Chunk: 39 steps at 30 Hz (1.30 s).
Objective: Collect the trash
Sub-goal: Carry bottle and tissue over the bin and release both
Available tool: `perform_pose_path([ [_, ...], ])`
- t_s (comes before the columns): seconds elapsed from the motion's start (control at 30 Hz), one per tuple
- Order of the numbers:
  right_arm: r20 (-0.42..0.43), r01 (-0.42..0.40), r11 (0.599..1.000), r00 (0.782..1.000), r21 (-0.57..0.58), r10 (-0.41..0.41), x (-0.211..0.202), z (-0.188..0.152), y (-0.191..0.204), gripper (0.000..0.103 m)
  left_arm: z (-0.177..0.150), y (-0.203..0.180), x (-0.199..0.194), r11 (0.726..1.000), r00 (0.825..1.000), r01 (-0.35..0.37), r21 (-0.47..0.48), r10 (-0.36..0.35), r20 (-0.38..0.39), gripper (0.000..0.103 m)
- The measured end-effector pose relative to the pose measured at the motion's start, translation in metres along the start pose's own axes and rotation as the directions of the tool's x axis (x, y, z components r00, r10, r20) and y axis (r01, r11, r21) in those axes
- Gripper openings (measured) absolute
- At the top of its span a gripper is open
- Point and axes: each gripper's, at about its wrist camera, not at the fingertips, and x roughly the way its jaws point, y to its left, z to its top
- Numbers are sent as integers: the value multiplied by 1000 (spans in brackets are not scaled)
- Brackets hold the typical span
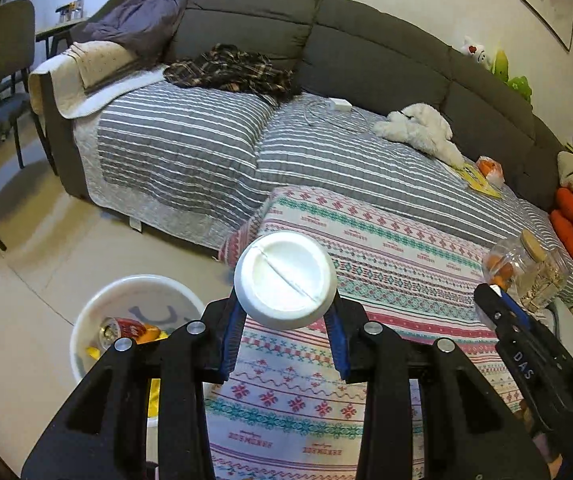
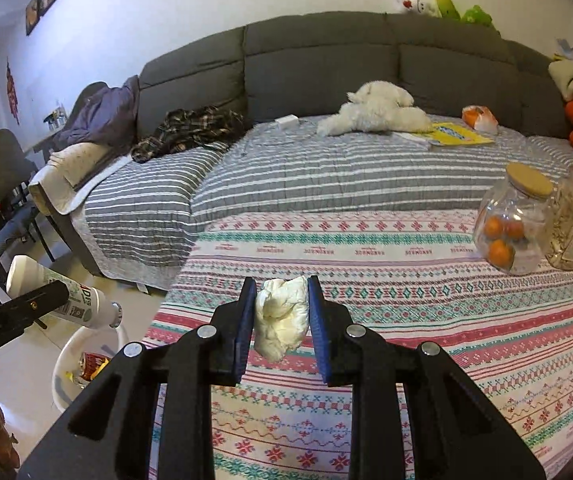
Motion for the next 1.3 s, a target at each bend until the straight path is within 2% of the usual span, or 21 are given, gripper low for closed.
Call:
perform_pose_path([
  [0.4, 21, -72, 997, 997, -41, 73, -11, 0, 53, 26, 11, 52, -22, 997, 998, -42, -65, 44, 33, 35],
  [0.57, 22, -125, 991, 992, -55, 127, -10, 3, 88, 26, 14, 77, -30, 994, 998, -59, -95, 62, 31, 35],
  [0.8, 7, -189, 979, 982, -77, 190, -3, 3, 137, 26, 14, 109, -20, 992, 997, -71, -105, 67, -34, 35],
  [0.87, 0, -203, 976, 979, -84, 204, 1, 1, 150, 26, 15, 117, -17, 991, 997, -68, -112, 63, -51, 48],
  [0.9, -2, -206, 975, 978, -87, 207, 1, 1, 155, 26, 17, 121, -19, 991, 997, -64, -120, 58, -47, 63],
  [0.93, -5, -210, 973, 978, -93, 211, 3, 0, 161, 26, 18, 125, -22, 990, 998, -62, -130, 59, -33, 68],
  [1.13, -27, -223, 969, 975, -110, 221, 15, -5, 188, 26, 24, 149, -42, 980, 994, -101, -172, 105, 16, 69],
  [1.3, -58, -241, 963, 970, -124, 236, 28, -13, 214, 26, 29, 182, -61, 954, 985, -146, -263, 165, 54, 71],
])
